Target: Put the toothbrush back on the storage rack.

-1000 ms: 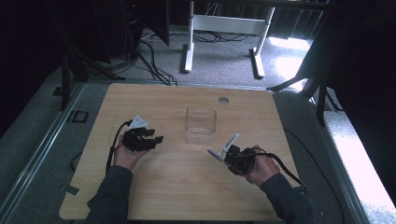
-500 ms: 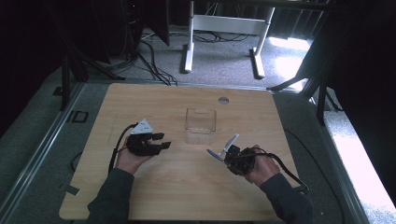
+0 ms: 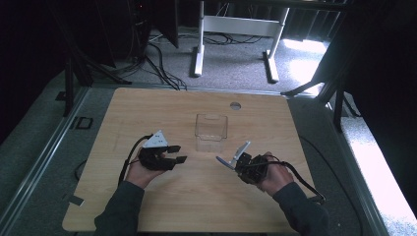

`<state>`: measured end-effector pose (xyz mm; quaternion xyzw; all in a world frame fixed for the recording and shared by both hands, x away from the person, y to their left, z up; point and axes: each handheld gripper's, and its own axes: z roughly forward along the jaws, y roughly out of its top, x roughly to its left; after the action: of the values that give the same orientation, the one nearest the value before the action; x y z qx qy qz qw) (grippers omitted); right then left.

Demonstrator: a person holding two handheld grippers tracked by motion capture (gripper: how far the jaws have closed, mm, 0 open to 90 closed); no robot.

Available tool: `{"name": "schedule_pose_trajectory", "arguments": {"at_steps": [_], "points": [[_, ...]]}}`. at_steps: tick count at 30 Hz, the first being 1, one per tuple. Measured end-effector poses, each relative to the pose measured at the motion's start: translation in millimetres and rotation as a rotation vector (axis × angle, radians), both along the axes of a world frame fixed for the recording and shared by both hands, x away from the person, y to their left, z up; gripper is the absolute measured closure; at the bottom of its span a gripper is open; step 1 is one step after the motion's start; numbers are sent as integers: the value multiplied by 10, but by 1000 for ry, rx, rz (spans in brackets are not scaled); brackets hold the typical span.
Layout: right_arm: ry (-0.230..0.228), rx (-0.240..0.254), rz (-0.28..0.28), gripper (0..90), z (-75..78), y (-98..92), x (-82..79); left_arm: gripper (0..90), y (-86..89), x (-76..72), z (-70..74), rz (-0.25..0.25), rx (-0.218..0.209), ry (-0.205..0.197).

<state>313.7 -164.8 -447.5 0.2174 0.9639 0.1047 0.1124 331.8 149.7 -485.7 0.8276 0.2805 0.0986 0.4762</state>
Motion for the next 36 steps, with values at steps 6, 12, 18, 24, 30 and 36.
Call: {"name": "schedule_pose_trajectory", "arguments": {"at_steps": [6, 12, 18, 24, 30, 36], "points": [[-10, 0, 14, 814, -3, 12, -2, 515, -38, -40, 8, -34, -11, 0], [-17, -9, 36, 814, -8, 44, -11, 527, -87, -76, 7, -73, -12, -8], [-22, 4, 56, 814, -1, 67, -9, 527, -129, -82, -1, -97, -12, -4], [-24, 12, 80, 814, 11, 82, -19, 528, -148, -89, -1, -124, -24, 5], [-26, 19, 99, 814, 6, 92, -36, 530, -177, -99, -3, -153, -30, 13], [-25, 27, 130, 814, -2, 107, -56, 533, -205, -107, -12, -185, -36, 21]]}}
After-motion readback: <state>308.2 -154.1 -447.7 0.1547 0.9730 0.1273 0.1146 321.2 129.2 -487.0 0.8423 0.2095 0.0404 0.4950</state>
